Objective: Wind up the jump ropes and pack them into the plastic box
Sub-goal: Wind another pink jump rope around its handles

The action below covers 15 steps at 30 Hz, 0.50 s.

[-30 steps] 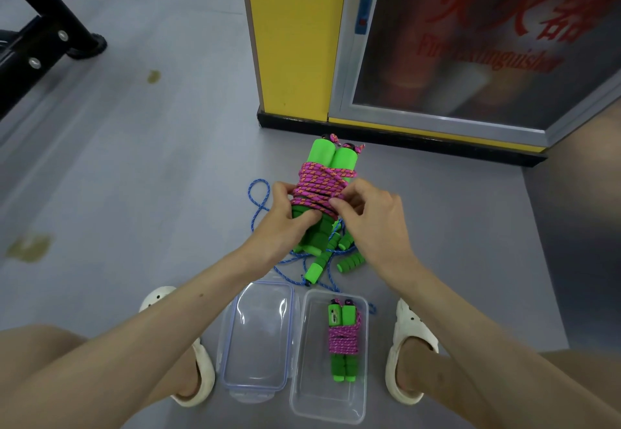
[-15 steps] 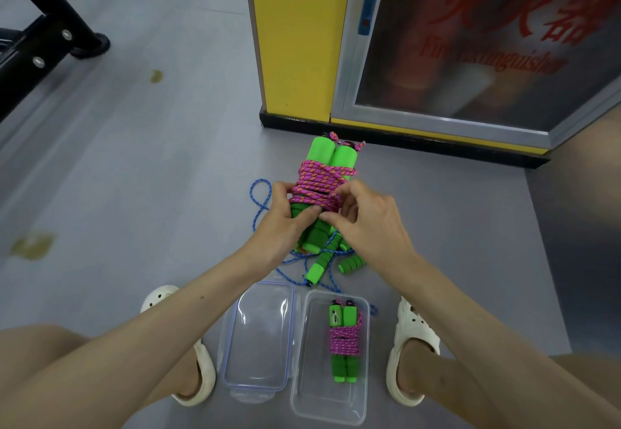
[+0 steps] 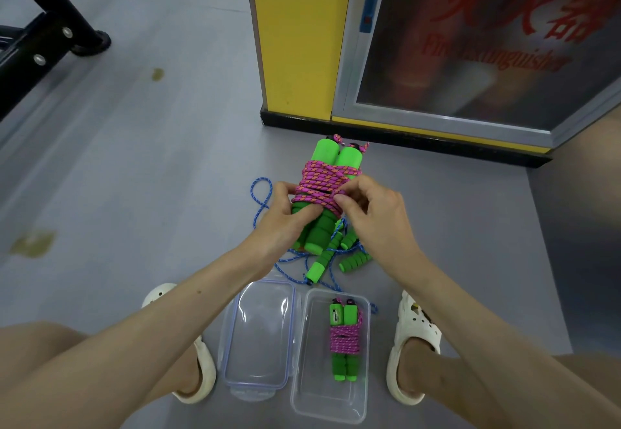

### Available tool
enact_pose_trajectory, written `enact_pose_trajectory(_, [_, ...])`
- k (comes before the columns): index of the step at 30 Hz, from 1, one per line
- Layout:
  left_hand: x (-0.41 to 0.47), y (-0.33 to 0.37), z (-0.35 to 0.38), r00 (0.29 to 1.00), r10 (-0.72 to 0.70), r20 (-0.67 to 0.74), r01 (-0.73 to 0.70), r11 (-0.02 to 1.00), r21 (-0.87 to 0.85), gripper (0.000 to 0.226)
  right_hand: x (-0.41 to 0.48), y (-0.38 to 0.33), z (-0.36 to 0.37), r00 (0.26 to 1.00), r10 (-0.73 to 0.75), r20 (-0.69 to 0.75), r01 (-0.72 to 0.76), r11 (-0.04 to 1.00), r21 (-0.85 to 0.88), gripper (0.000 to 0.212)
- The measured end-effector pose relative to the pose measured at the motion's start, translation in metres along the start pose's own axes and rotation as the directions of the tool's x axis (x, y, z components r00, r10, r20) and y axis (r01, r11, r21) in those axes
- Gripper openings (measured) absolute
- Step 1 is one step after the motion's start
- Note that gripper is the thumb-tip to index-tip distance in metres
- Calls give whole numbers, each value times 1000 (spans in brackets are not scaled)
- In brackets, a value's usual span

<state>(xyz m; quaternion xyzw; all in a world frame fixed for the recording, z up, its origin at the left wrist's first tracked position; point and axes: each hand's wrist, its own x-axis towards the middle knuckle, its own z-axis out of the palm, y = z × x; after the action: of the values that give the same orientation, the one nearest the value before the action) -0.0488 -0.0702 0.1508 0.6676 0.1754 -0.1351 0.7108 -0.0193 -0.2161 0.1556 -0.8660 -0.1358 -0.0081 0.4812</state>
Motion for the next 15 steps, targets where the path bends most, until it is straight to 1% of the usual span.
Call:
enact_pose_trajectory(3, [-3, 0, 2, 1000, 14, 19, -14, 1000, -11, 24, 1, -1, -1, 1000, 12, -8, -13, 1000, -7, 6])
enact_pose_trajectory(7, [-3, 3, 0, 999, 29, 19, -29, 999, 15, 30, 0, -4, 0, 1000, 7, -4, -7, 999, -42, 7])
enact_pose_trajectory(10, [-2, 6, -1, 999, 38, 3, -38, 998, 40, 32, -1, -6, -1, 1000, -6, -25, 5, 1000, -18, 15])
enact_pose_trajectory(15, [2, 7, -3, 999, 37, 24, -39, 996, 84, 30, -2, -2, -2, 999, -32, -36, 32, 999, -25, 8])
